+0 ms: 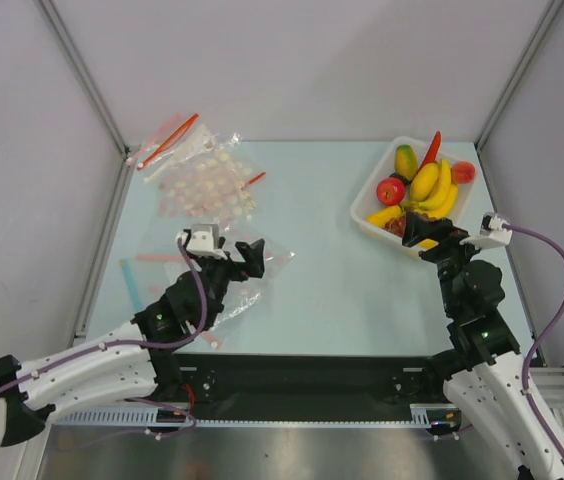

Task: Place the food in the zip-top bag and seal the zipper
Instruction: Pick up the zipper food storage bag at the center of the board.

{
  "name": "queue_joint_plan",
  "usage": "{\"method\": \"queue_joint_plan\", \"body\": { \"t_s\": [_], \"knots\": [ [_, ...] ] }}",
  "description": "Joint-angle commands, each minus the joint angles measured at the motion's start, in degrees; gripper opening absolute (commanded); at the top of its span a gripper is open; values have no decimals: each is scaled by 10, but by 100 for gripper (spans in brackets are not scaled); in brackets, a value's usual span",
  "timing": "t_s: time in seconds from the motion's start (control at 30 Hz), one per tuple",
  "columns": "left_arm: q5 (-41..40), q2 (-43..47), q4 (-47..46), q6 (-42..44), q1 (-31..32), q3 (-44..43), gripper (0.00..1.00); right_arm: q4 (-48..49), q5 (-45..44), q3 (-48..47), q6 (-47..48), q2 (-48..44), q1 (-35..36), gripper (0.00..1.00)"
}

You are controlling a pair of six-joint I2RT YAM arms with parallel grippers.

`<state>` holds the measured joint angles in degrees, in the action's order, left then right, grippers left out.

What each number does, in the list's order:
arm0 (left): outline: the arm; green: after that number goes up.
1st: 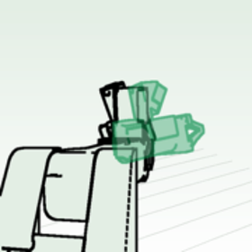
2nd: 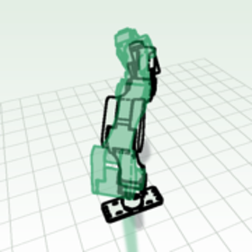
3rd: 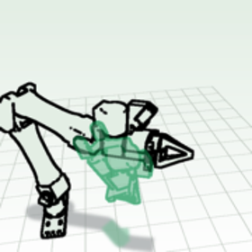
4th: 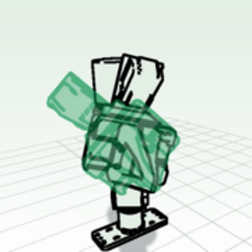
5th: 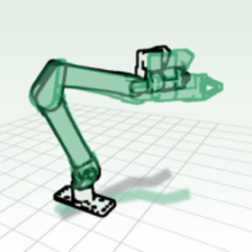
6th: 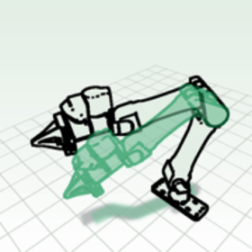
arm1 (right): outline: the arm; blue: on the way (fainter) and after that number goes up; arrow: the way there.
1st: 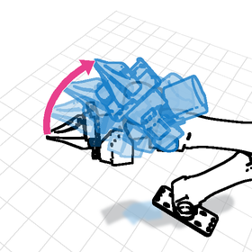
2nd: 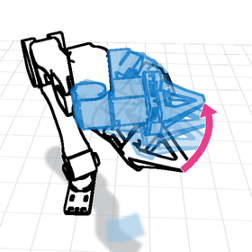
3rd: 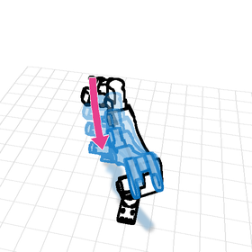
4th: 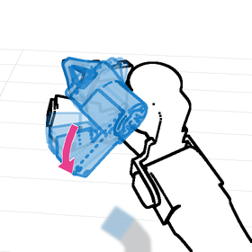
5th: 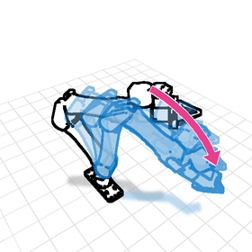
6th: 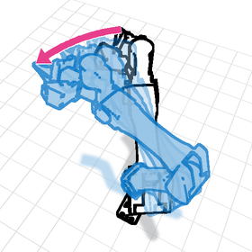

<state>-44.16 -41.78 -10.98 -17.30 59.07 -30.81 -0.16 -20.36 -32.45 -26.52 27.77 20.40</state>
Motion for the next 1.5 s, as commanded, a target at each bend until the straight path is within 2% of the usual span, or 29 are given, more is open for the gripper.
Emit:
{"method": "queue_joint_plan", "body": {
  "t_s": [0.0, 0.17, 0.27, 0.4, 0.5, 0.73, 0.87, 1.1, 1.33, 1.37, 1.47],
  "knots": [
    [-72, -45, 39, 15, -4, -36, 100, 31, -4, 12, -11, -20, 1, 100],
    [-102, -188, 150, -15, -28, -124, 100, 27, -25, 26, -16, -36, 1, 100],
    [-104, -265, 217, -39, -54, -167, 95, 24, -26, 27, -18, -34, 0, 100],
    [-86, -346, 254, -54, -84, -202, 87, 38, -3, 33, -13, -31, -2, 100],
    [-74, -391, 284, -63, -108, -223, 87, 47, 15, 38, -12, -32, -1, 100],
    [-44, -486, 320, -81, -157, -252, 77, 59, 38, 42, -2, -37, -1, 100],
    [-69, -533, 343, -86, -166, -280, 73, 66, 42, 50, 0, -43, -2, 100],
    [-39, -572, 349, -98, -217, -289, 69, 64, 43, 51, -3, -42, -3, 100],
    [2, -623, 351, -92, -241, -308, 66, 63, 44, 50, -3, -45, -3, 100],
    [14, -628, 353, -92, -243, -314, 63, 63, 43, 50, -4, -44, -3, 100],
    [12, -631, 356, -96, -248, -316, 47, 63, 44, 51, -3, -45, -3, 100]
  ]
}}
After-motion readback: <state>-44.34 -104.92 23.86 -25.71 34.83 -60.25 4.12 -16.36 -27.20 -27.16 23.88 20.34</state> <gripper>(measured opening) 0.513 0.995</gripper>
